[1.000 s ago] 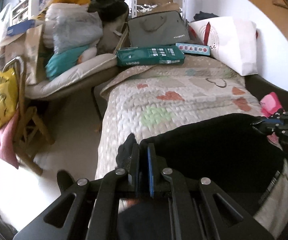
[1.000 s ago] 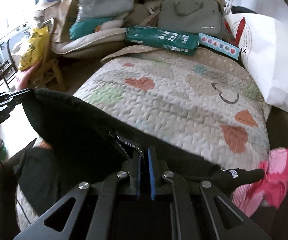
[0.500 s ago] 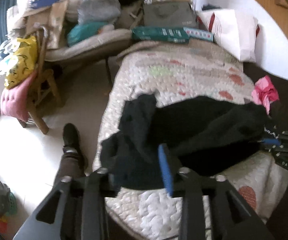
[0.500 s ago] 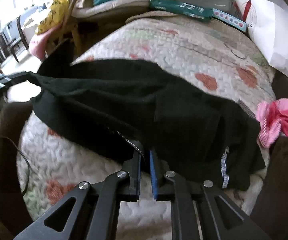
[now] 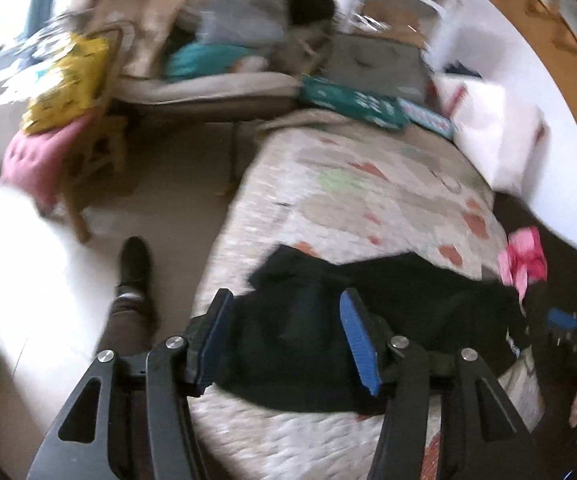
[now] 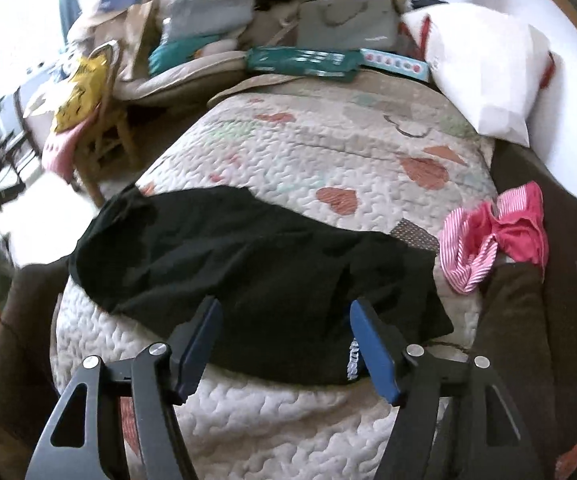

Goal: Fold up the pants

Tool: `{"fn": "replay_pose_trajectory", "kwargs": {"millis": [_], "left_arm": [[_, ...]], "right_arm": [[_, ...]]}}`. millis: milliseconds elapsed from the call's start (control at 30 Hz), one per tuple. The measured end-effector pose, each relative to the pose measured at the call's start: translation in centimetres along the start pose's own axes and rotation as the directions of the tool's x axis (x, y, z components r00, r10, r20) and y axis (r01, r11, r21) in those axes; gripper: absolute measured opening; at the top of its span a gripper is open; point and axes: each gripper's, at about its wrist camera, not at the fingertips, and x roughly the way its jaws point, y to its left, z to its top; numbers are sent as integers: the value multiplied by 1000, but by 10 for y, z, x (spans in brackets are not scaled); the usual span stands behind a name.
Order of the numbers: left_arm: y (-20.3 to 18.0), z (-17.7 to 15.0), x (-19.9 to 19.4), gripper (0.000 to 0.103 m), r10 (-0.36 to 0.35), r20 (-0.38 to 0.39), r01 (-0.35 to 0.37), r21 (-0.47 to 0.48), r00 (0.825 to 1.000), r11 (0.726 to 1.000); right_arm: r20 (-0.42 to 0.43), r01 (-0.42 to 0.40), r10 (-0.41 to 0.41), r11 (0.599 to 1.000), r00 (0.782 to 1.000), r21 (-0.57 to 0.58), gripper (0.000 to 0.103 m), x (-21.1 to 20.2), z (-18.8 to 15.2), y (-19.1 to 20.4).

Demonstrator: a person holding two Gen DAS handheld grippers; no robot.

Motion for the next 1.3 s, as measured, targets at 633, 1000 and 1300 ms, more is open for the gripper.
{"fn": "replay_pose_trajectory", "kwargs": {"millis": [633,1000,1300], "left_arm": [[105,-37,69,66,425,-378,-523,-207,822,827],[-10,-14,44,68,222,-111,-222,7,969,975],[-49,-20,133,8,408,-226,-335,301,885,893]], "right_arm": [[3,10,-11,992,1000,129,72,27,31,-31],[40,27,-36,978,999,205,73,12,53,-64],[12,11,-13,990,1000,139,73,26,47,-37]]}}
